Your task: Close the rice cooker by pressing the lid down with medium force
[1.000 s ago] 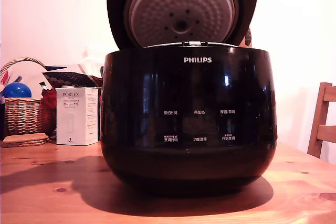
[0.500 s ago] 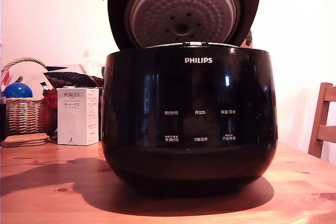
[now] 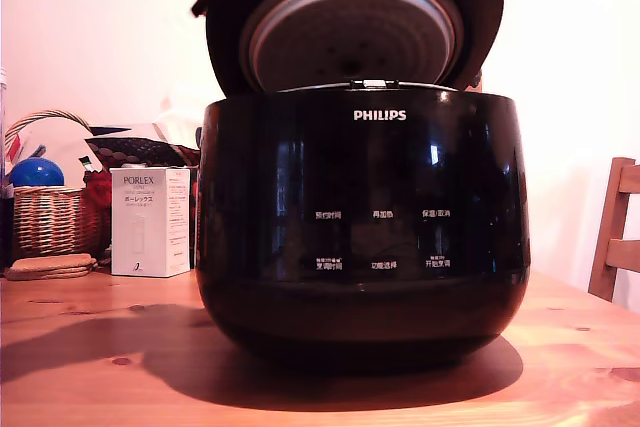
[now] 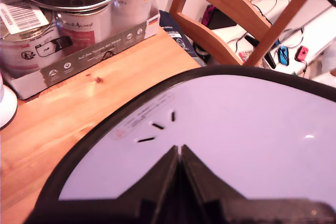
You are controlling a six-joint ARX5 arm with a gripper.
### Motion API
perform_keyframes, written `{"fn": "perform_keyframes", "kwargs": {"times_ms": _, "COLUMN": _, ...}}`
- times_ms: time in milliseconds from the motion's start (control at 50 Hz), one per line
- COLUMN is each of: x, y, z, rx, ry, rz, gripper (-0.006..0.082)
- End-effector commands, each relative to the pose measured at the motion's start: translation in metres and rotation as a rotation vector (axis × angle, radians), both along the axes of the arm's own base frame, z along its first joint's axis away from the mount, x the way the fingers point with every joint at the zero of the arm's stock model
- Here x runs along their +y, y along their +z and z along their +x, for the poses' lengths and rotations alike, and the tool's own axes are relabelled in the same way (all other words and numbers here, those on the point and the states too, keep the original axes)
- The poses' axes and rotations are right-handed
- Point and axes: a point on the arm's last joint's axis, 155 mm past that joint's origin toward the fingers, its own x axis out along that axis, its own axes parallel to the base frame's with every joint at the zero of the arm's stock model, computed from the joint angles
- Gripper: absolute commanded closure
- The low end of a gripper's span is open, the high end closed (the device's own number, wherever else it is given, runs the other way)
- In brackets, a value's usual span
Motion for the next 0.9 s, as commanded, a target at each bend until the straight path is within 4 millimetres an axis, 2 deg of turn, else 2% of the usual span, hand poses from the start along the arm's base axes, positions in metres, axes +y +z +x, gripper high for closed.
{"fn": "perform_keyframes", "kwargs": {"times_ms": 0, "x": 0.000, "y": -0.008, "z": -0.012, "rx": 0.006, "ry": -0.010, "rz": 0.007, "gripper": 0.0786}}
{"fn": "perform_keyframes", "kwargs": {"times_ms": 120, "x": 0.004, "y": -0.010, "z": -0.016, "rx": -0.018, "ry": 0.009, "rz": -0.006, "gripper": 0.0786}}
{"fn": "perform_keyframes", "kwargs": {"times_ms": 560, "x": -0.001, "y": -0.017, "z": -0.042, "rx": -0.127, "ry": 0.022, "rz": -0.062, "gripper": 0.0786}}
{"fn": "perform_keyframes", "kwargs": {"times_ms": 880, "x": 0.006, "y": -0.026, "z": -0.052, "rx": -0.174, "ry": 0.061, "rz": -0.059, "gripper": 0.0786}}
